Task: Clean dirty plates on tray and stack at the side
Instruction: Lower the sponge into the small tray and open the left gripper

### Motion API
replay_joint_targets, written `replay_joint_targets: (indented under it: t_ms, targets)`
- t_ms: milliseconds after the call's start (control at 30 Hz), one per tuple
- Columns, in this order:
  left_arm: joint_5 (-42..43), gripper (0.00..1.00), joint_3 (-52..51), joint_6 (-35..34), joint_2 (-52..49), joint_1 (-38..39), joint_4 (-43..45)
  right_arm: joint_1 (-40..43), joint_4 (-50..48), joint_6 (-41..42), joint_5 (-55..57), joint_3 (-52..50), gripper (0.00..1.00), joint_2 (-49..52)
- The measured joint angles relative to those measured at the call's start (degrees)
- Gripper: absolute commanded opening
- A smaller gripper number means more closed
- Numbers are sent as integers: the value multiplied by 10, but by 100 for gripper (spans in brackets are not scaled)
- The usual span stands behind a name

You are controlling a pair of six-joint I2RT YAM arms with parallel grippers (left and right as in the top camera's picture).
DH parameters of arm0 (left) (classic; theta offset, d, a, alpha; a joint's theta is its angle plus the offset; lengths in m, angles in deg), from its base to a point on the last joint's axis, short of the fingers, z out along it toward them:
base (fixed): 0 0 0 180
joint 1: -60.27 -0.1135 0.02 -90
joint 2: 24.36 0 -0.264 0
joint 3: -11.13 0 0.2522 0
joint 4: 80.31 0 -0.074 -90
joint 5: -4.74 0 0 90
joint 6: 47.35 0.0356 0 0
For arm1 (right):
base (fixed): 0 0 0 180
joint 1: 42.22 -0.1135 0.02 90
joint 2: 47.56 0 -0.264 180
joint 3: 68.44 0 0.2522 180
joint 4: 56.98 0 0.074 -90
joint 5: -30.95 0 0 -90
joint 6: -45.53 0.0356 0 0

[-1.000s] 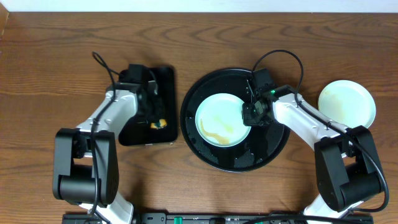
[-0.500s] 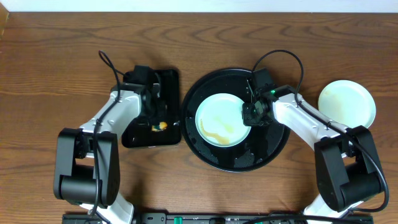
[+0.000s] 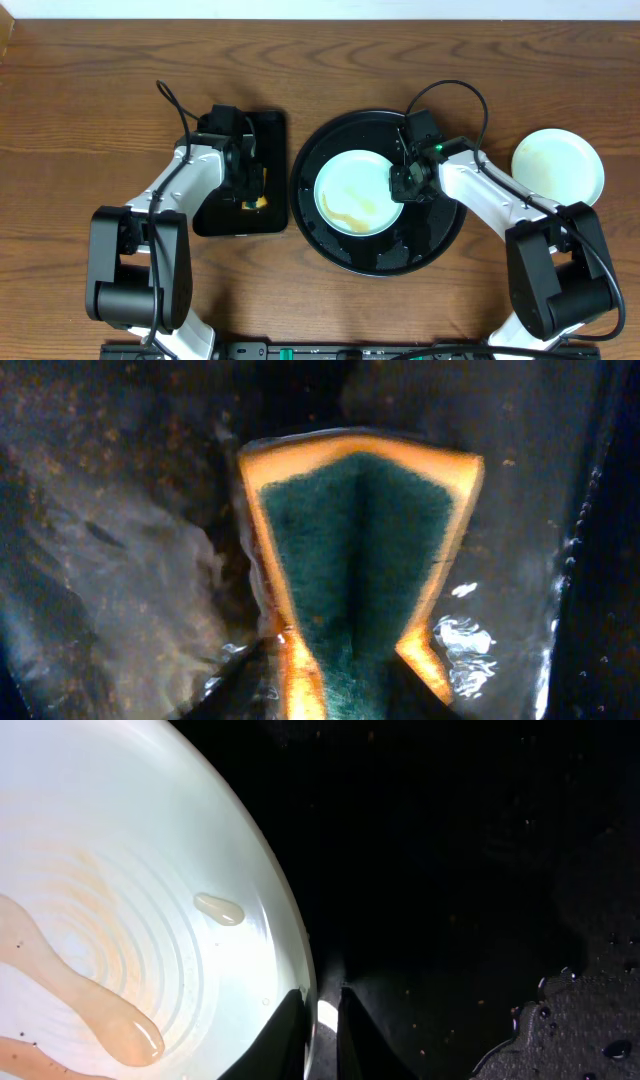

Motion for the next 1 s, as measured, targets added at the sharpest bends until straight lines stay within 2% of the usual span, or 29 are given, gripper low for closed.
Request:
replay_joint_targets:
  t_ms: [67, 133, 200, 300, 467, 667, 1000]
  targets:
    - [-5, 57, 4, -2, 0, 0, -8, 0, 0, 0, 0, 0, 13, 0]
    - [-8, 73, 5, 1, 5, 0, -12, 0, -1, 0, 0, 0, 15, 0]
    - [-14, 78, 5, -2, 19, 0, -19, 0, -2, 0, 0, 0, 17, 0]
    - [-17, 80, 5, -10, 55, 0, -28, 0, -11, 0, 0, 0, 20, 0]
    - [-18, 81, 6, -18, 113, 0, -64, 0, -19, 0, 0, 0, 18, 0]
    - [-18, 82, 6, -38, 116, 0, -101, 0, -19, 0, 0, 0, 14, 0]
    - [-18, 82, 6, -46, 116, 0, -101, -17, -35, 0, 5, -7, 9, 4]
